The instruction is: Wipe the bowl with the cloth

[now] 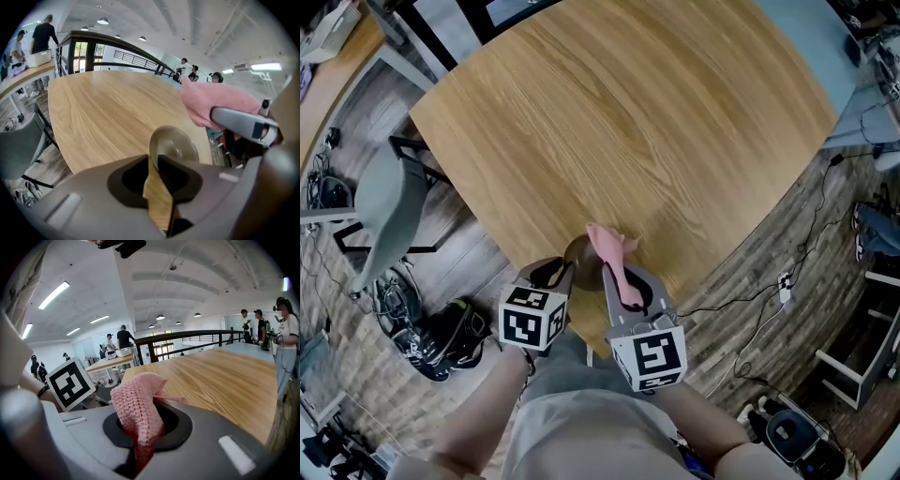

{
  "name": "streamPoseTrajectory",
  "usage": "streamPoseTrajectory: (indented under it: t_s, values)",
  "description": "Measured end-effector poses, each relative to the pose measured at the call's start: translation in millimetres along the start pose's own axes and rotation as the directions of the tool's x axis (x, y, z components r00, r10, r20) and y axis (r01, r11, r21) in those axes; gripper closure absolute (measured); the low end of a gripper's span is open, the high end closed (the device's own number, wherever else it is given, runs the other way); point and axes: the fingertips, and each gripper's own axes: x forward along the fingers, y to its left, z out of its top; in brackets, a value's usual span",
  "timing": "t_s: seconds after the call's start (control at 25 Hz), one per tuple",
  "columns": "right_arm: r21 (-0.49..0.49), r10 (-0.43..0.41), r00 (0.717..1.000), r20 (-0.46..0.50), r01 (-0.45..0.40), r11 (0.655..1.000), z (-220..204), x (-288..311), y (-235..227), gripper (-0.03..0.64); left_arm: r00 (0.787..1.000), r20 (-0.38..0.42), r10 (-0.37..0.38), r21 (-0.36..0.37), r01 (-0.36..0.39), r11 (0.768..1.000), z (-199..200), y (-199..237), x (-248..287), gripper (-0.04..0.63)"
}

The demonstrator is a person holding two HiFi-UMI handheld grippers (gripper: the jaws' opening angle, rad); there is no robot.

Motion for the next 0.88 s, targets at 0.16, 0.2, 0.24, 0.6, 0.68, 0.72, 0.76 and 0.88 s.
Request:
streamPoseTrajectory:
  t_s: [0.16,0.2,0.24,0.6,0.68,0.72,0.76,0.88]
  values:
    - [-0.017,0.0,1.0,-0.004,0.0,1.0,-2,4,0,0.591,1.0,0.004,-0.009,-0.006,0.009,1.0,1,3,3,0.555]
    - [-0.021,0.001,1.0,-0.005,-0.001,1.0,-3,5,0,0.591,1.0,0.004,-0.01,-0.007,0.01,1.0,1,4,4,0.559]
    - [-0.025,0.002,1.0,-0.007,-0.002,1.0,-4,6,0,0.591,1.0,0.004,-0.012,-0.009,0.012,1.0,1,5,5,0.569]
    - [-0.054,0.002,1.0,0.001,-0.001,0.999,2,0,3,0.591,1.0,0.026,0.013,0.052,-0.014,0.999,13,-3,-4,0.589]
    - [-0.06,0.011,1.0,0.007,-0.01,0.998,6,-2,5,0.591,0.999,0.036,0.001,0.058,-0.003,0.998,18,-8,-8,0.589]
    - [-0.057,0.017,1.0,0.007,-0.017,0.998,8,-4,7,0.591,0.999,0.04,-0.004,0.059,0.002,0.998,19,-11,-11,0.59]
    - [-0.049,0.025,1.0,0.005,-0.025,0.998,9,-6,8,0.591,0.999,0.044,-0.006,0.063,0.003,0.998,22,-13,-13,0.591]
    - [-0.018,0.056,0.998,-0.004,-0.056,0.998,14,-9,12,0.591,0.998,0.065,0.0,0.103,-0.007,0.995,34,-22,-25,0.591]
